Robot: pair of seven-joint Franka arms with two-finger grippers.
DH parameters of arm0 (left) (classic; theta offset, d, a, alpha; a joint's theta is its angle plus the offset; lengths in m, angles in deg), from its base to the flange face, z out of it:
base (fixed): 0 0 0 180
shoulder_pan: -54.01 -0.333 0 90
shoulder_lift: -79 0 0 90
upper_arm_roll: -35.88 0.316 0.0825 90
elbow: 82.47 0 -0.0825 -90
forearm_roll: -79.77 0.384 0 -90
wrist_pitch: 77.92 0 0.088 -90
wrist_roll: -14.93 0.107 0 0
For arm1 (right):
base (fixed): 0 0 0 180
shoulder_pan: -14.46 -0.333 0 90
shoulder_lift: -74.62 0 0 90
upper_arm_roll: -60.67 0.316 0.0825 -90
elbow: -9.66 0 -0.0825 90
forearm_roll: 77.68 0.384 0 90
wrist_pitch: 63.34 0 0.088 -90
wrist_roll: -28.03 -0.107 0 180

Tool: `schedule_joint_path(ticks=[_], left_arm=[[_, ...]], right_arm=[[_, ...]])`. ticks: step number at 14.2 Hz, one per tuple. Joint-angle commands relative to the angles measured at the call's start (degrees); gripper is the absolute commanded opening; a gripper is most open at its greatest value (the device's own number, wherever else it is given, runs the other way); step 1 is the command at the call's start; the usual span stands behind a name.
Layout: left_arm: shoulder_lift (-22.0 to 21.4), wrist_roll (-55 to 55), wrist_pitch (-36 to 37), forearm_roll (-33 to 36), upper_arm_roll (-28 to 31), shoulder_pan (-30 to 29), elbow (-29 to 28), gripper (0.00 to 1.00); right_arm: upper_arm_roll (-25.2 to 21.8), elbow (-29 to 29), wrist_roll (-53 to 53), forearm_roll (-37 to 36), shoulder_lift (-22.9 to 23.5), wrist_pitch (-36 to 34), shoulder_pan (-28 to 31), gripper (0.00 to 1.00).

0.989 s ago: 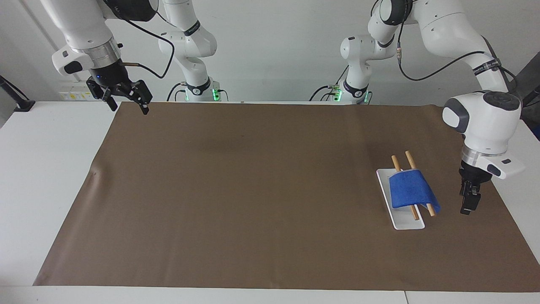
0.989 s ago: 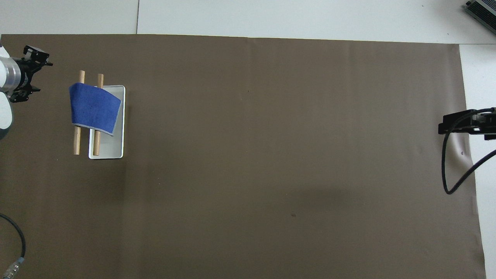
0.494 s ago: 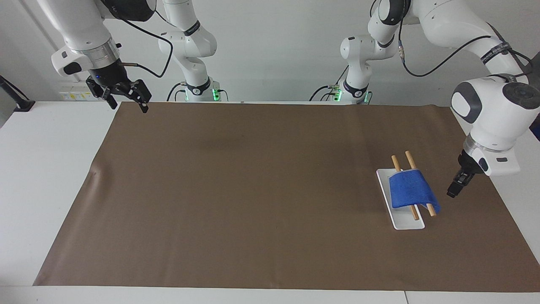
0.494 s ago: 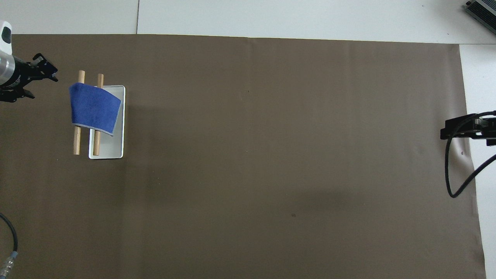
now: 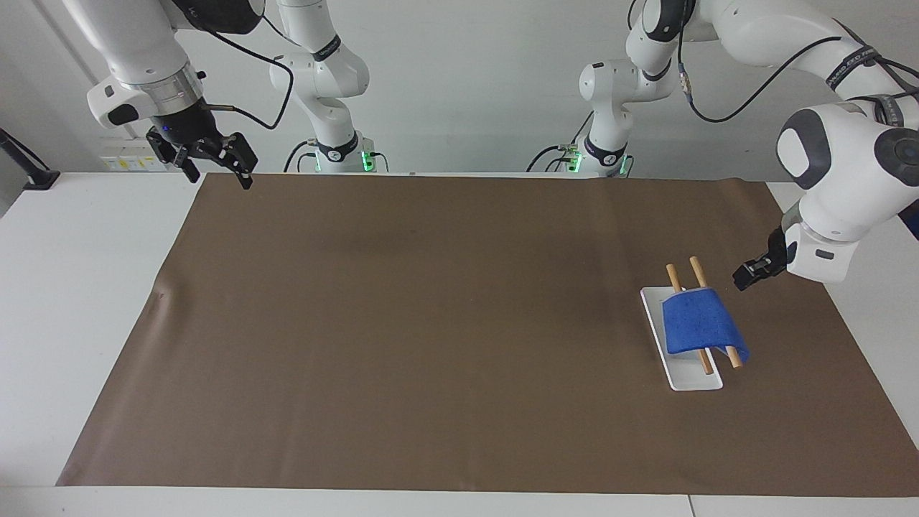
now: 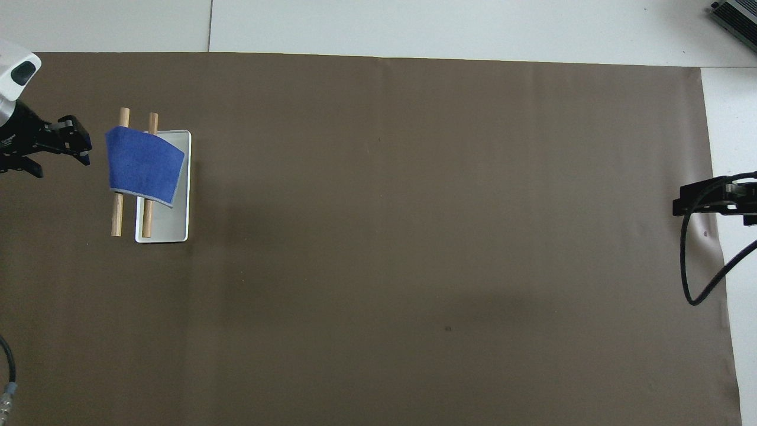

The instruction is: Right arm passes towel to left arm to hang

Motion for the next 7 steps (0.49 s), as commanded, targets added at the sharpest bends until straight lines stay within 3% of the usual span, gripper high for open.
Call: schedule_joint_path(ticks=[1,7], left_arm=[[-3.10,1.35,4.52,0.24,-1.73,-0.11,0.65,0.73],[-9.87,3.63,8.66,-3.19,-2.79,-0.19,0.47,0.77]], right_arm=[[0.44,-0.22,-0.30,-0.96,-0.30,-0.26,-0.08,1.00],[1.05,-0.31,-0.39,-0.78,-0.30,-0.09,-0.08,1.00]])
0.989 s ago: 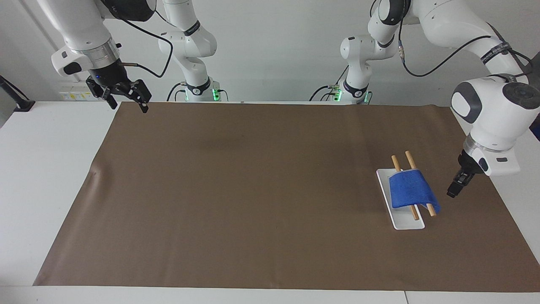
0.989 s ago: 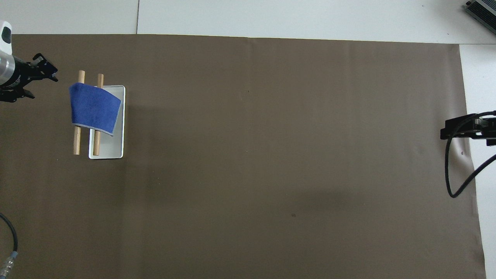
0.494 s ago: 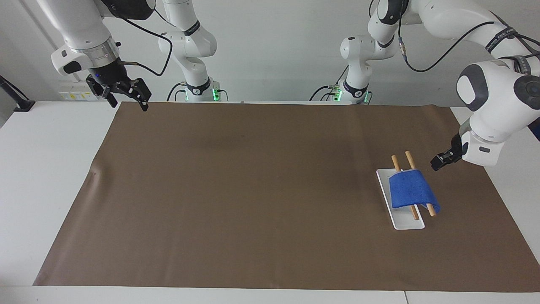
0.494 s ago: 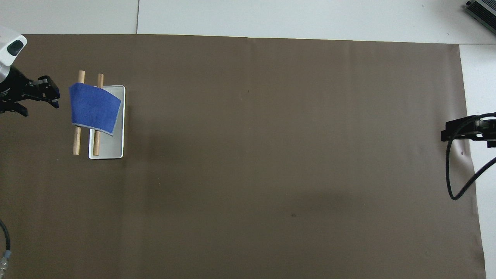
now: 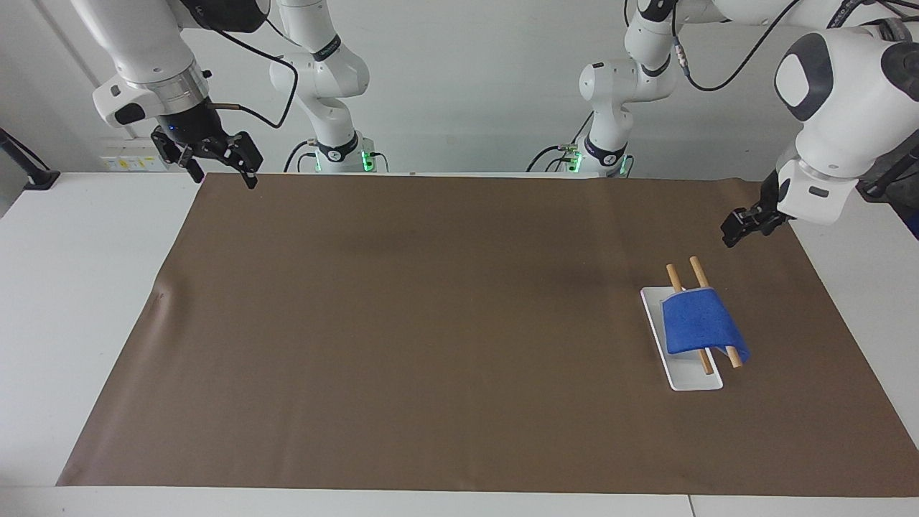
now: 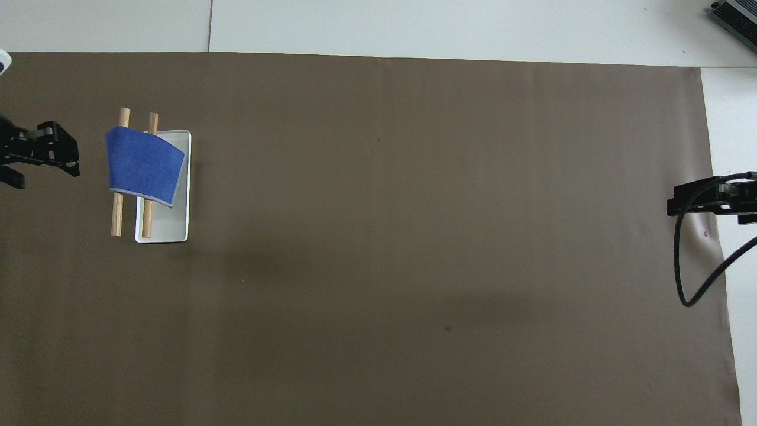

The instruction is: Right arm passes towel to left arm to hang

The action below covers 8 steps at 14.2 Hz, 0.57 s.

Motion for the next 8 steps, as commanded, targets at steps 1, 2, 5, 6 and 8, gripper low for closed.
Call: schedule_joint_path(ticks=[1,2,5,6,8], left_arm=[[-2.87,2.53,1.37,-1.15,-0.14,-0.14,-0.52,0.81],[-3.75,3.76,1.37,-1.23,-0.06,-0.23,-0.70,0.89],[-5.52,5.53,0.75,-2.55,0.38,-0.23,-1.40,1.00],[-5.52,5.44,0.67,-3.25,0.47,-0.23,-1.40,1.00],[-5.61,5.26,0.40,-4.05,0.21,-0.23,-1.66,1.00]], right_arm=[[0.39,-0.36,-0.39,-0.95,-0.21,-0.06,0.04,1.00],[0.39,-0.27,-0.56,-0.78,-0.30,-0.66,0.04,1.00],[0.39,-0.45,-0.48,-0.61,-0.39,-1.11,0.04,1.00],[0.39,-0.45,-0.65,-0.60,-0.39,-1.20,0.04,1.00],[0.39,-0.45,-0.56,-0.52,-0.48,-1.90,0.04,1.00]])
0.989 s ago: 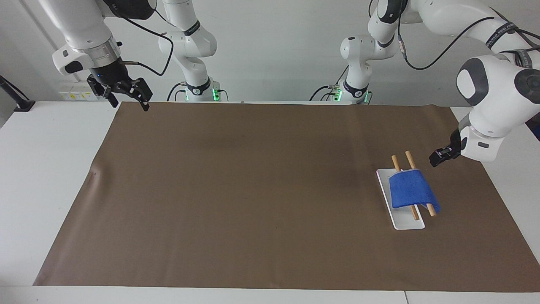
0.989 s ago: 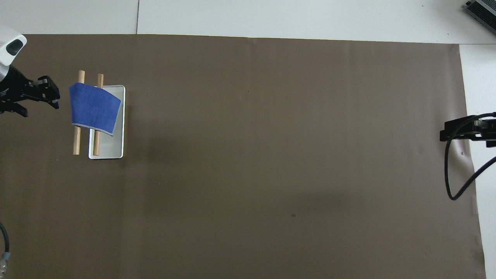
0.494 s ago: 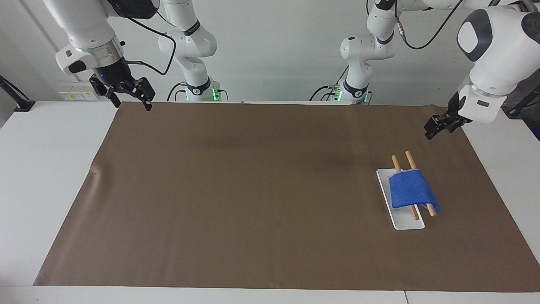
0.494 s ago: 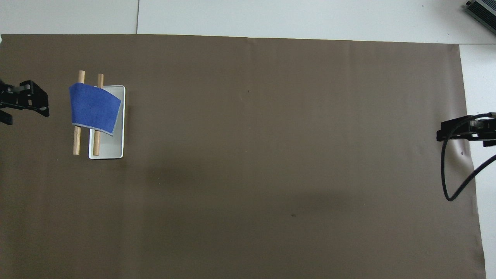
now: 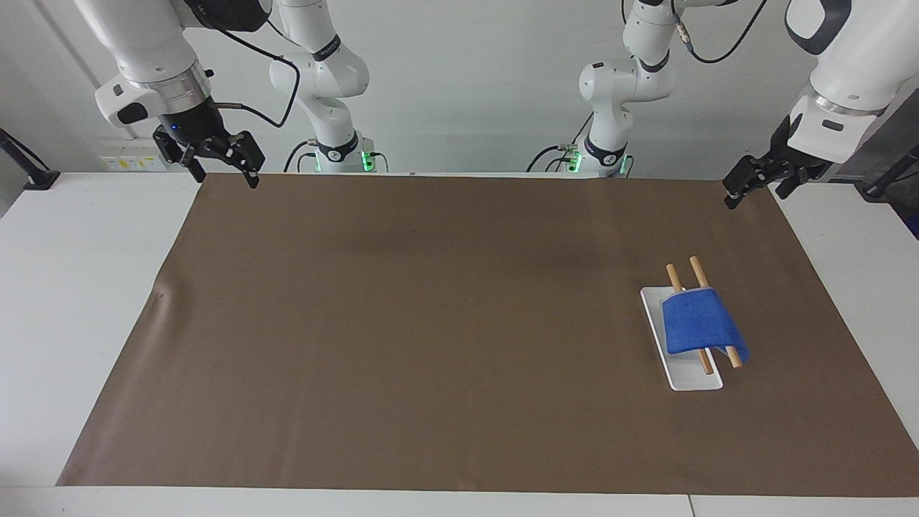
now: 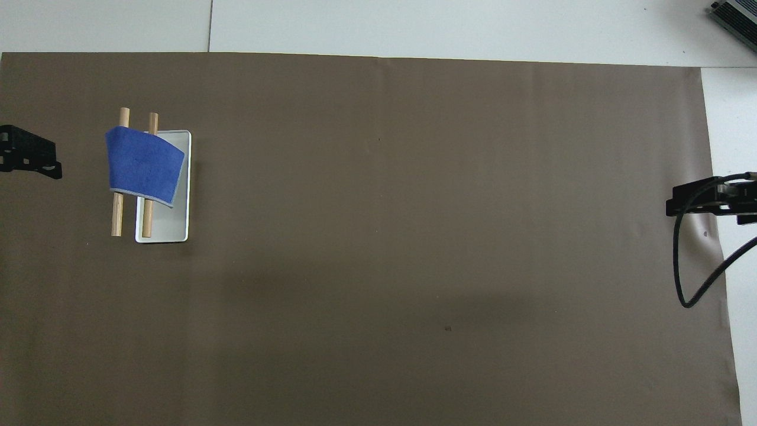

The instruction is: Right arm passes towel to left arm to hang

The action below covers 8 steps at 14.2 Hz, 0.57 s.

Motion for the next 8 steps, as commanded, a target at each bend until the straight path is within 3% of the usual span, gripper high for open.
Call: schedule_joint_path(ticks=[1,8], left_arm=[[-1.05,0.76,-0.62,-1.28,-0.01,-0.11,-1.51,1.00],[-0.97,6.45,-1.86,-1.81,-0.01,-0.37,-1.60,1.00]], right_arm=[[0.31,-0.35,-0.48,-0.43,-0.45,-1.53,0.04,1.00],[0.39,0.00,-0.74,-0.25,-0.62,-0.21,0.04,1.00]])
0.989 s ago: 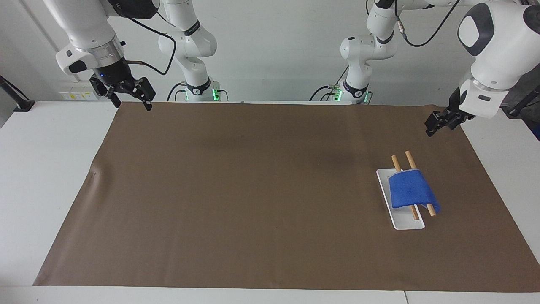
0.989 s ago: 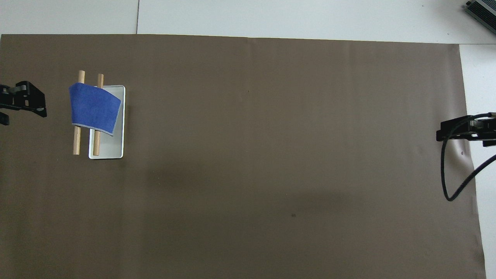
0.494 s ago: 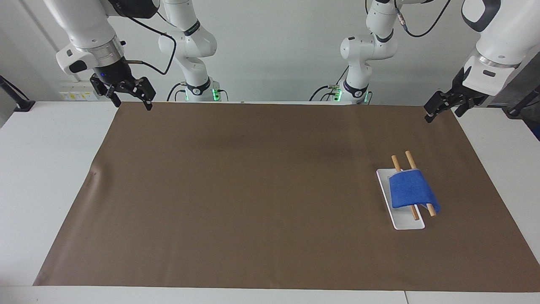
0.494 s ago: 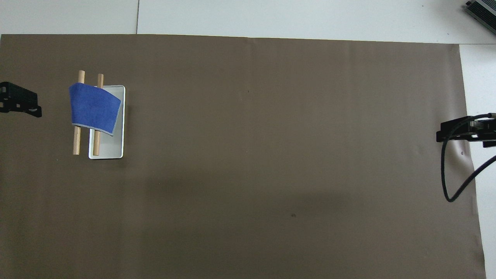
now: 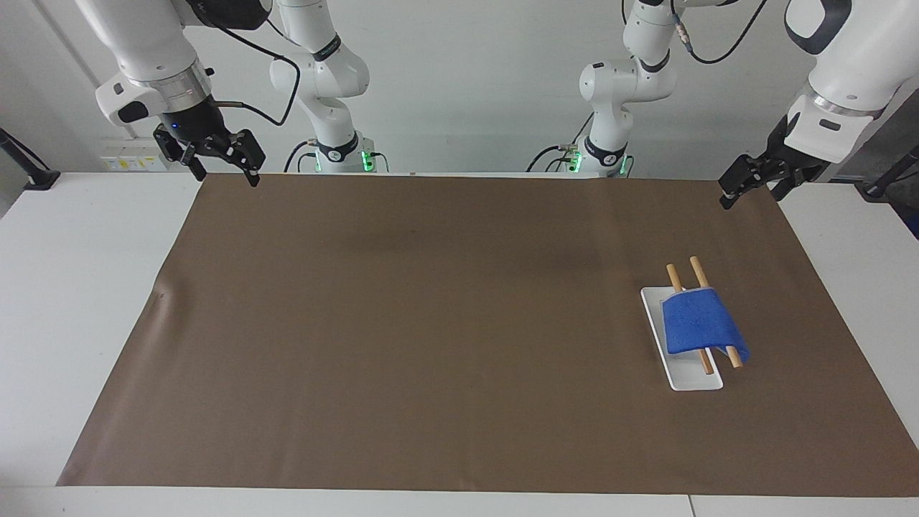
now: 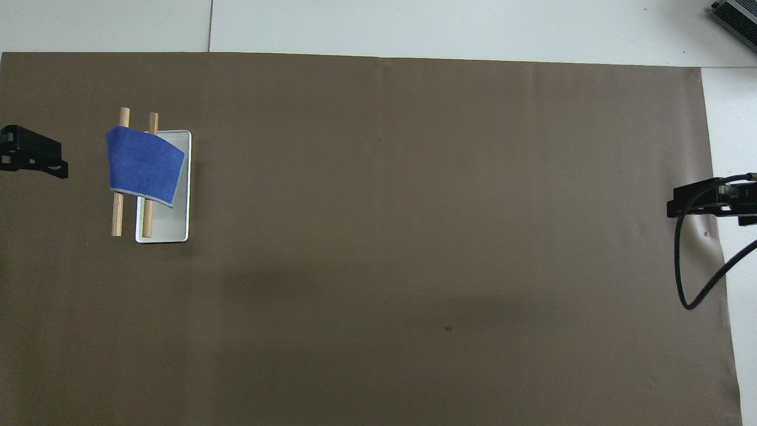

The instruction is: Right arm passes towel to left arm to hang

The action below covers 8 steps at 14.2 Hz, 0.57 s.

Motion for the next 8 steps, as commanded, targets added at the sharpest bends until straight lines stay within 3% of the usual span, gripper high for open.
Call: schedule_joint_path(ticks=[1,8], left_arm=[[-0.97,5.15,-1.39,-0.92,0.37,-0.29,-1.48,1.00],[-0.97,7.00,-1.22,-0.84,0.54,-0.38,-1.48,1.00]], right_arm=[[0.38,0.19,-0.57,-0.25,-0.59,0.37,0.04,1.00],[0.38,1.24,-0.65,-0.25,-0.86,1.95,0.04,1.00]])
